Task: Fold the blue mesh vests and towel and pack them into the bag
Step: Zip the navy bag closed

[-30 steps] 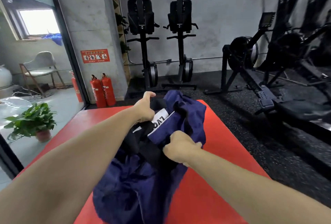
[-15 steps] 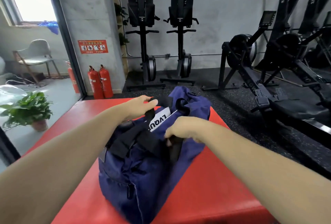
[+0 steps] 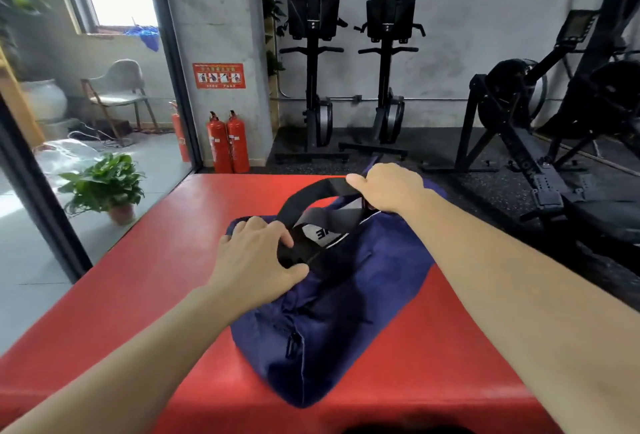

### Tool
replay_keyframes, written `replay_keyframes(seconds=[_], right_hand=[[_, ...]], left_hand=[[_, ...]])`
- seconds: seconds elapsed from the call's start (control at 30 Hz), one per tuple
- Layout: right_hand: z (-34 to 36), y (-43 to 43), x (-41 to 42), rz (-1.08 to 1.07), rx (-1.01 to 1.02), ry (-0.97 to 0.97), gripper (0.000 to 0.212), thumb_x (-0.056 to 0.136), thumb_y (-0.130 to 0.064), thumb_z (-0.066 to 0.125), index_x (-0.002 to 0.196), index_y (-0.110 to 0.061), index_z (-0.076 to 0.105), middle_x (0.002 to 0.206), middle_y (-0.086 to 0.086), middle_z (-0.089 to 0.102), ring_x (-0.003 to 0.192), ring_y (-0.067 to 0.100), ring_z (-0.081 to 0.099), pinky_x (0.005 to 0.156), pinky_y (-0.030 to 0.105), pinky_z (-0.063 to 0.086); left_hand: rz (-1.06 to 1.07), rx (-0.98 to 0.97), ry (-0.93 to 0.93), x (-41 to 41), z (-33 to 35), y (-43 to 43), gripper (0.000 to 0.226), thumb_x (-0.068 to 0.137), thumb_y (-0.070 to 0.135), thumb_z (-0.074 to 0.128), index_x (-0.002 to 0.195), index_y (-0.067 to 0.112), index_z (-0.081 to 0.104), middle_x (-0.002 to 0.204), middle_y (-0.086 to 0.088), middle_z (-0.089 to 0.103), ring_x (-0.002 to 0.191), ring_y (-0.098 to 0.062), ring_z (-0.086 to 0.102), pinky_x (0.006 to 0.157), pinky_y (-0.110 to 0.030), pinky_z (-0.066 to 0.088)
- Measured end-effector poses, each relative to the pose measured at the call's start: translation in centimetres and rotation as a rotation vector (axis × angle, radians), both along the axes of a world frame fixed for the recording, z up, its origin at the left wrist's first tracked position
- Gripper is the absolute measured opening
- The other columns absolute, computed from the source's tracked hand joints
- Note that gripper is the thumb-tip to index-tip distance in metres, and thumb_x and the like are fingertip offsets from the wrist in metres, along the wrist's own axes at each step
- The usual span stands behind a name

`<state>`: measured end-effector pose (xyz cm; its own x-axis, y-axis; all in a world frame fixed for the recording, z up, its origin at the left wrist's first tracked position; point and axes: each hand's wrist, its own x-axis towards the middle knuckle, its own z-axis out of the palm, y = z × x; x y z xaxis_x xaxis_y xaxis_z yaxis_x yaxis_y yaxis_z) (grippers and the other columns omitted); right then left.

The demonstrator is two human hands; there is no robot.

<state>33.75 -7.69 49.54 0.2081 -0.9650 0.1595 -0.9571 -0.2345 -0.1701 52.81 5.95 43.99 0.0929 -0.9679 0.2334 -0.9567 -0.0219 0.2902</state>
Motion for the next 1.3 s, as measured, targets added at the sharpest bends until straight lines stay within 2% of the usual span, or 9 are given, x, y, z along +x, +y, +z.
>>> replay_keyframes(seconds=[0.1, 0.2, 0.33, 0.53, 0.67, 0.83, 1.03, 1.17, 1.3], right_hand=[[-0.5, 1.7, -1.6, 0.115, -0.027, -0.091, 0.036, 0.093, -0.038, 0.055, 0.069, -0.012, 0.059, 0.070, 0.003, 0.054, 0.073, 0.024, 0.054, 0.059, 0.031, 0.034], [-2.7, 5.2, -2.2, 0.275, 0.035, -0.288, 0.034, 0.084, -0.035, 0.067, 0.067, -0.006, 0.063, 0.061, 0.003, 0.056, 0.063, 0.024, 0.048, 0.061, 0.034, 0.043], [-5.8, 10.4, -1.0, 0.415, 0.196, -0.410, 0.010, 0.072, -0.041, 0.074, 0.071, -0.031, 0.073, 0.074, -0.015, 0.071, 0.083, 0.009, 0.064, 0.088, 0.039, 0.046], [-9.3, 14.8, 1.5, 0.364, 0.032, -0.185, 0.025, 0.077, -0.055, 0.070, 0.089, -0.033, 0.072, 0.098, -0.013, 0.065, 0.119, 0.012, 0.034, 0.096, 0.039, 0.021], [-9.7, 15.6, 2.0, 0.337, 0.080, -0.204, 0.020, 0.083, -0.045, 0.066, 0.086, -0.026, 0.072, 0.100, -0.011, 0.067, 0.132, 0.015, 0.027, 0.110, 0.055, 0.004], [-9.5, 15.7, 1.6, 0.368, 0.084, -0.068, 0.014, 0.088, -0.030, 0.061, 0.092, -0.025, 0.073, 0.111, -0.010, 0.064, 0.140, 0.018, 0.020, 0.111, 0.061, 0.000], [-8.5, 15.2, 1.5, 0.292, 0.060, -0.244, 0.009, 0.089, -0.036, 0.062, 0.083, -0.032, 0.069, 0.105, -0.014, 0.066, 0.140, 0.012, 0.019, 0.112, 0.057, -0.003], [-8.1, 15.0, 2.1, 0.290, -0.136, -0.056, 0.020, 0.093, -0.031, 0.053, 0.091, -0.024, 0.071, 0.100, -0.010, 0.066, 0.138, 0.016, 0.025, 0.111, 0.058, -0.006], [-7.7, 13.9, 1.5, 0.188, -0.274, -0.014, 0.018, 0.092, -0.022, 0.049, 0.086, -0.018, 0.066, 0.097, -0.007, 0.066, 0.144, 0.020, 0.021, 0.111, 0.066, -0.004]], left_hand=[[0.102, -0.137, -0.054, -0.3, -0.5, 1.2, 0.040, 0.071, 0.054, 0.067, 0.100, 0.034, 0.047, 0.110, 0.006, 0.047, 0.112, -0.022, 0.044, 0.091, -0.037, 0.031], [0.141, -0.214, 0.035, -1.2, -1.0, 2.7, 0.035, 0.073, 0.044, 0.069, 0.094, 0.036, 0.043, 0.112, 0.006, 0.039, 0.111, -0.022, 0.039, 0.084, -0.036, 0.027], [0.185, -0.169, 0.151, -2.3, -2.2, 3.9, 0.041, 0.073, 0.038, 0.074, 0.100, 0.031, 0.045, 0.130, -0.001, 0.029, 0.124, -0.028, 0.030, 0.086, -0.038, 0.040], [0.383, 0.023, 0.202, -3.0, -3.7, 5.6, 0.080, 0.071, 0.053, 0.075, 0.134, 0.039, 0.027, 0.138, -0.011, 0.013, 0.126, -0.038, 0.025, 0.091, -0.048, 0.043], [0.321, 0.110, 0.343, -3.3, -5.7, 5.6, 0.082, 0.086, 0.044, 0.065, 0.146, 0.037, 0.011, 0.137, -0.017, 0.046, 0.120, -0.038, 0.046, 0.085, -0.038, 0.041], [0.184, -0.020, 0.659, -4.5, -5.7, 5.6, 0.058, 0.091, 0.014, 0.060, 0.142, 0.024, 0.033, 0.119, -0.010, 0.061, 0.101, -0.029, 0.058, 0.082, -0.031, 0.042], [0.097, -0.182, 0.850, -3.8, -5.5, 5.4, 0.042, 0.088, 0.016, 0.067, 0.126, 0.027, 0.052, 0.100, 0.009, 0.059, 0.080, -0.004, 0.053, 0.079, -0.025, 0.042], [0.054, -0.250, 0.915, -3.4, -5.2, 5.3, 0.037, 0.090, 0.015, 0.066, 0.122, 0.028, 0.054, 0.098, 0.011, 0.059, 0.078, 0.001, 0.052, 0.069, -0.008, 0.041], [0.055, -0.267, 0.917, -2.2, -4.9, 5.2, 0.037, 0.089, 0.012, 0.067, 0.120, 0.028, 0.054, 0.096, 0.013, 0.059, 0.074, 0.003, 0.054, 0.067, -0.008, 0.042]])
